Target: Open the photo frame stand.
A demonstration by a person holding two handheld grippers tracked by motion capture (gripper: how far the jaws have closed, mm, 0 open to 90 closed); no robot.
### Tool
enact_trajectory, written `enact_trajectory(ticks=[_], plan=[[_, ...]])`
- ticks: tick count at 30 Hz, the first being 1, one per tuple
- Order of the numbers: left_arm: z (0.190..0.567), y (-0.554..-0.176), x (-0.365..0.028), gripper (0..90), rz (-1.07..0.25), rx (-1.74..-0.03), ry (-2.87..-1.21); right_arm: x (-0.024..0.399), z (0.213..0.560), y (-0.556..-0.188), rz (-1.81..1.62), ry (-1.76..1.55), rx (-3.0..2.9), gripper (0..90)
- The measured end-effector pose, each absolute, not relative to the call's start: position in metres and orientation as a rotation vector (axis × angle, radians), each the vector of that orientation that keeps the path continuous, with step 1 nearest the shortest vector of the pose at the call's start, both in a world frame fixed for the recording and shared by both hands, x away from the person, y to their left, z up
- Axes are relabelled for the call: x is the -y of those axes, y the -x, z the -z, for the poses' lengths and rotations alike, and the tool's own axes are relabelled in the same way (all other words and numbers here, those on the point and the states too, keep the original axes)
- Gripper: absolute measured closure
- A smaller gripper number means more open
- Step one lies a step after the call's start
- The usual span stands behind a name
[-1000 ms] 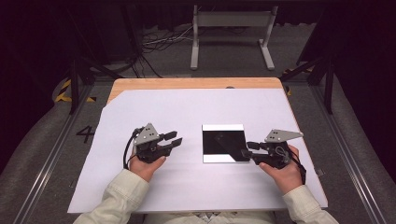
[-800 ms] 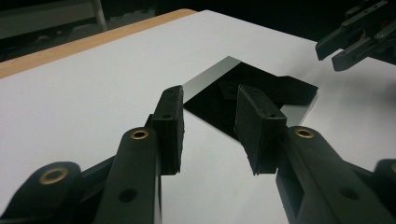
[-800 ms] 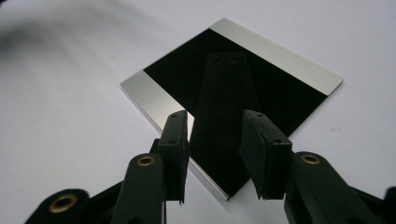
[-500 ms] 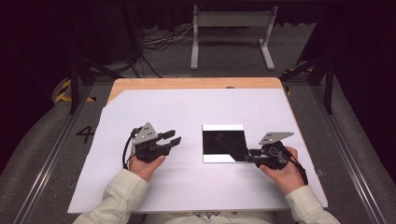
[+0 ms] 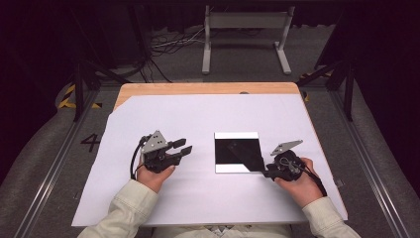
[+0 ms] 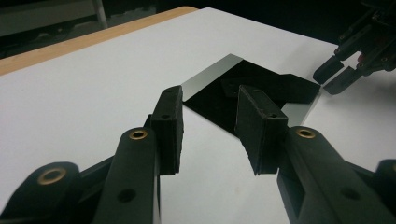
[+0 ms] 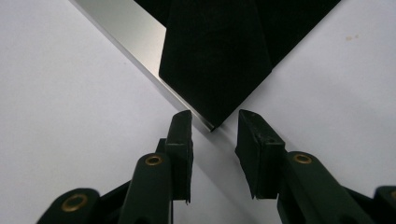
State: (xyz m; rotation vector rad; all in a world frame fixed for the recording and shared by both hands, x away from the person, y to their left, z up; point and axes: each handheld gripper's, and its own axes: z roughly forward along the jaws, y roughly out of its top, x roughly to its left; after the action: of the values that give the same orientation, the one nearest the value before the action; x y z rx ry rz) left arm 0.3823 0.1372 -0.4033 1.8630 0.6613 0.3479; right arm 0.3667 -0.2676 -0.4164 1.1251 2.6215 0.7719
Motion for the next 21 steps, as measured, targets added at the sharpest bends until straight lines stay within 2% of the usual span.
enact_trajectory(ticks=[12, 18, 21], plan=[[0.4052, -0.3835, -0.1372, 61.8, -0.336, -0.677, -1.865, 0.2621, 0.418, -0.3692, -0.706, -1.125, -2.656, 71.1], [0.4067, -0.3851, -0.1377, 61.7, -0.331, -0.685, -1.866, 0.2609, 0.4177, -0.3689, -0.675, -1.095, -2.646, 79.0], [0.4067, -0.385, -0.1377, 61.7, -0.332, -0.686, -1.863, 0.2606, 0.4173, -0.3684, -0.673, -1.087, -2.64, 79.4]])
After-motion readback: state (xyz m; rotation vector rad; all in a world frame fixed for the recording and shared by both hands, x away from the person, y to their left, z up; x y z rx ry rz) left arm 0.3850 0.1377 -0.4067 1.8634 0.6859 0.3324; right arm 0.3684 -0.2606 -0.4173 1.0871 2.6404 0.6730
